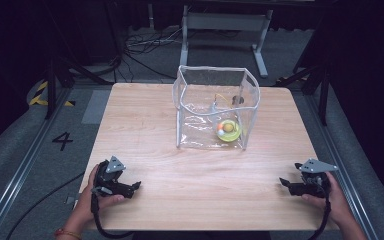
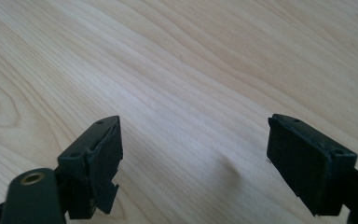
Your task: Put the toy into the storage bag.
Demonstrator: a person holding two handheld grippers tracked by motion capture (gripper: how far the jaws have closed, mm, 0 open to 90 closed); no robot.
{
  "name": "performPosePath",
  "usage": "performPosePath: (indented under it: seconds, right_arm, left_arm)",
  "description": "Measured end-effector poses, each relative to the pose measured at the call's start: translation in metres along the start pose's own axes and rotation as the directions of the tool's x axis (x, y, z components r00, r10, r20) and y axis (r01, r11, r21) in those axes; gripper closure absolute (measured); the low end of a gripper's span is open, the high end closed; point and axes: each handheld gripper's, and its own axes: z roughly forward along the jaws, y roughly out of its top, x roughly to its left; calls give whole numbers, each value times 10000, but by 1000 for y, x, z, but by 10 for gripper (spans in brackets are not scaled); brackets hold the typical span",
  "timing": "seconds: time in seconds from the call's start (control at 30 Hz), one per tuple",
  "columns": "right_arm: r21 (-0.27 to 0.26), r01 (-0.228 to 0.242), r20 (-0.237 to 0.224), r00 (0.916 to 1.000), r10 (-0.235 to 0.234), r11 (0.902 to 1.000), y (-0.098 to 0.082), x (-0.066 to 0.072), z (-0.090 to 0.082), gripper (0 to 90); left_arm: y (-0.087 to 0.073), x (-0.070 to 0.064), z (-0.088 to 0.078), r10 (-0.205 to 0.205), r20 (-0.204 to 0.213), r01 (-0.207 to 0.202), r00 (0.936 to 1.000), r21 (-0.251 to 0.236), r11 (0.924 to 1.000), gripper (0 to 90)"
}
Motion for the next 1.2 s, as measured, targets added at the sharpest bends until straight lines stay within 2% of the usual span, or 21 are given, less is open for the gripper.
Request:
performPosePath:
  seconds: [0.03,0.07,0.1,0.17,0.23,0.37,0.43,0.5,0.6,1.03,1.2]
  right_arm:
    - [0,0,0,10000,0,10000,0,0,0,186]
    - [-153,-366,-134,9992,364,9992,-9,0,0,197]
    - [-153,-366,-134,9992,364,9992,-9,0,0,197]
    - [-477,-851,-290,9961,838,9952,-18,-2,-2,186]
    - [-421,-977,-303,9949,965,9943,-20,-4,-3,186]
    - [-130,-1674,-627,9841,1663,9858,-20,-9,-1,163]
    - [-123,-1673,-611,9842,1663,9858,-20,-9,-1,161]
    - [-101,-1848,-344,9823,1844,9827,-20,-6,-1,145]
    - [-84,-1955,-231,9805,1952,9807,-20,-5,-2,145]
    - [-89,-1962,-229,9804,1959,9805,-20,-5,-2,145]
    - [-91,-1958,-224,9804,1956,9806,-20,-5,-2,145]
  left_arm:
    - [0,0,0,0,0,0,10000,0,10000,1]
    - [0,0,0,-12,-26,12,10000,-9,10000,1]
    - [0,0,0,-12,-26,12,10000,-9,10000,2]
    - [0,0,0,24,-68,-24,10000,-27,10000,2]
    - [0,0,0,14,-60,-14,10000,-30,10000,2]
    - [0,-1,0,-83,-69,82,9999,-30,10000,2]
    - [0,-1,0,-93,-75,92,9999,-30,10000,1]
    - [0,-2,1,-170,-120,170,9998,-35,9998,2]
    - [1,-2,1,-170,-152,169,9997,-24,9999,1]
    - [1,-2,1,-172,-185,173,9997,3,9999,2]
    - [0,-3,0,-308,-338,306,9990,-41,9995,1]
